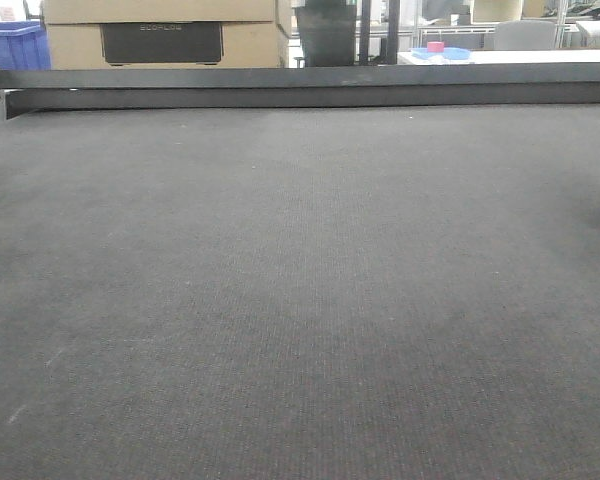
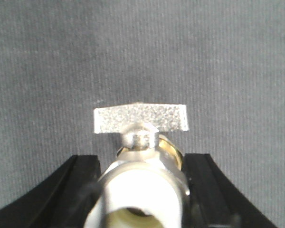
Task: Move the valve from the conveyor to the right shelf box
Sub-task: 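Lift both held valves up off the conveyor belt, then drive the base away from the conveyor holding both valves, then turn and drive the base up to the shelf of blue boxes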
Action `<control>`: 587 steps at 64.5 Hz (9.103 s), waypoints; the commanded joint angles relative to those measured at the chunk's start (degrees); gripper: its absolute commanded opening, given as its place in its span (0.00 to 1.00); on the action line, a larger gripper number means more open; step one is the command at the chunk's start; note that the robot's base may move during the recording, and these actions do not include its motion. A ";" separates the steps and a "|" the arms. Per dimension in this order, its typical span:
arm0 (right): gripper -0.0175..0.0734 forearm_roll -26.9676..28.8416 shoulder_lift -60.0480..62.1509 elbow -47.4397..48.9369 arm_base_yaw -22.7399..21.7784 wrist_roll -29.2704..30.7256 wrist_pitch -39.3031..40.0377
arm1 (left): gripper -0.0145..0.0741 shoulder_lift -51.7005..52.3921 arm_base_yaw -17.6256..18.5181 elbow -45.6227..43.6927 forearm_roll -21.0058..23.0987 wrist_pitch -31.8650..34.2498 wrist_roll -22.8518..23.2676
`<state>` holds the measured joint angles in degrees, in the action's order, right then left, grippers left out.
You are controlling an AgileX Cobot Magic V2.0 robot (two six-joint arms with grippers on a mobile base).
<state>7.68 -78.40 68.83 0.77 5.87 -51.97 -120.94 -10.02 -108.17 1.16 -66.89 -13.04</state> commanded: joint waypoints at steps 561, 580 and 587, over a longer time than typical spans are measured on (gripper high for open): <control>0.02 0.22 36.70 -8.35 0.02 0.21 17.82 | 0.04 85.74 10.46 48.76 -0.21 34.97 9.21; 0.02 0.22 36.70 -8.35 0.02 0.21 17.82 | 0.04 85.74 10.46 48.76 -0.21 34.97 9.21; 0.02 0.22 36.70 -8.35 0.02 0.21 17.82 | 0.04 85.74 10.46 48.76 -0.21 34.97 9.21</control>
<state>8.09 -42.00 59.40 0.77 5.93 -38.54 -35.59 0.25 -58.70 0.49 -35.08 -4.24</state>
